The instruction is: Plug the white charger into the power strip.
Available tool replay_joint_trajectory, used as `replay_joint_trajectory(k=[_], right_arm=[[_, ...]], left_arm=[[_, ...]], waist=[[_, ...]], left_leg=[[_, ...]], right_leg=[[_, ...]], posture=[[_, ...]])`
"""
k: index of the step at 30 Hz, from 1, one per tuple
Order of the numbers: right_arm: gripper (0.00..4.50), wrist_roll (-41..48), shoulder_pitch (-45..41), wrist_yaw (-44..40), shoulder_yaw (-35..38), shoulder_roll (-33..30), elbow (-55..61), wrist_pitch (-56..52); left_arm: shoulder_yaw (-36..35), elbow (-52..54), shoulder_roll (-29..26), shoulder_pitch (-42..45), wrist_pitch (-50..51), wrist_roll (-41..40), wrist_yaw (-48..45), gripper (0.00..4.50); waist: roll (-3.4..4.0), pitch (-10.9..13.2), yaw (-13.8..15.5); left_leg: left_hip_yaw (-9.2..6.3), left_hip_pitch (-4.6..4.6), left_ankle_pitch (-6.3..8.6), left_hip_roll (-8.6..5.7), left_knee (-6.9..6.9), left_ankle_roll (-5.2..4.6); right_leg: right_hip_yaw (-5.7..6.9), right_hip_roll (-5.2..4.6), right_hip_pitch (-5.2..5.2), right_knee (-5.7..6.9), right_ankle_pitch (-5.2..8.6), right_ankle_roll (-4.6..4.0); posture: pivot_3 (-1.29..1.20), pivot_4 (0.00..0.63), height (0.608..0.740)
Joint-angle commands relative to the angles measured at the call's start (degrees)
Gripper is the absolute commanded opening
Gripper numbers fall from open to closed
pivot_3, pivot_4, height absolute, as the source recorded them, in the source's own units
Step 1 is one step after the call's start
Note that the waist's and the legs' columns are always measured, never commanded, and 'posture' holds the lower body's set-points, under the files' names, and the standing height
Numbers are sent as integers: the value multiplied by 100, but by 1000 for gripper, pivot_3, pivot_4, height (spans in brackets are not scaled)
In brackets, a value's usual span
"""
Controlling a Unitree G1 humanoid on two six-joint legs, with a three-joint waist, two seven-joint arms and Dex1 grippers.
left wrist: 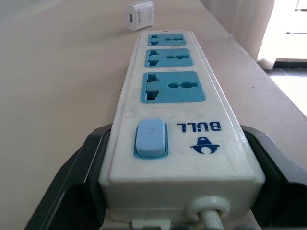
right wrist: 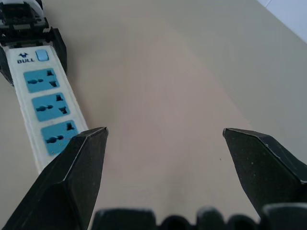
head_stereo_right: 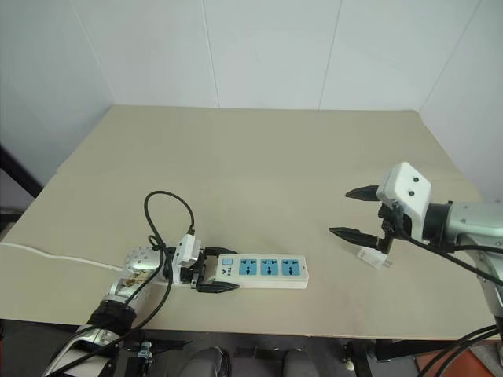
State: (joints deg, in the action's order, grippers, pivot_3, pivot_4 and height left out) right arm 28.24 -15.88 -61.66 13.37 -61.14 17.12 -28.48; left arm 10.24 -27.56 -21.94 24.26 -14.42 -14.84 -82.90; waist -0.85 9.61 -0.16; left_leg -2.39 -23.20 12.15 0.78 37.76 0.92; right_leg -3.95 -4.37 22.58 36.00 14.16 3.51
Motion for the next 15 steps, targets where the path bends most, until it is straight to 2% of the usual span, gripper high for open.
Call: replay_joint_trajectory(k=[1, 3, 6, 10, 15], right_arm=[[4500, -87, -306, 8, -116, -254, -105, -305], [4500, -275, -684, 100, -501, -512, -196, -816], [4500, -300, -1725, 387, -1121, -569, -461, -2190], [4500, -560, -2935, 138, -2309, -860, -706, -3668], [4500, -908, -3577, -467, -3543, -1181, -723, -4109]], left_arm=[[148, -97, 76, 12, -60, 50, -127, 3317], [195, -256, 52, 58, -274, 249, -40, 3317], [199, -375, 12, 89, -387, 381, 104, 3317], [188, -379, -23, 45, -400, 370, 144, 3317], [233, -321, -44, -6, -348, 394, 181, 3317]], waist=[[0, 0, -8], [1, 0, -13], [1, 0, -33], [3, -1, -37], [4, -2, -25]], left_leg=[[0, -1, 1, 0, 0, -1], [0, -2, 1, 0, 0, -1], [1, -2, 0, 0, 1, -1], [-1, -4, 0, 3, 1, -1], [3, -21, 0, 4, 2, -1]], right_leg=[[0, 0, 1, 0, -1, -2], [0, -1, 2, 1, -2, -4], [-1, -2, 6, 3, -3, -4], [1, 0, 13, 5, -10, -9], [-1, -3, 35, 5, -9, -12]], posture=[[0, 150, 740], [0, 150, 740], [0, 150, 740], [0, 150, 740], [0, 150, 740]])
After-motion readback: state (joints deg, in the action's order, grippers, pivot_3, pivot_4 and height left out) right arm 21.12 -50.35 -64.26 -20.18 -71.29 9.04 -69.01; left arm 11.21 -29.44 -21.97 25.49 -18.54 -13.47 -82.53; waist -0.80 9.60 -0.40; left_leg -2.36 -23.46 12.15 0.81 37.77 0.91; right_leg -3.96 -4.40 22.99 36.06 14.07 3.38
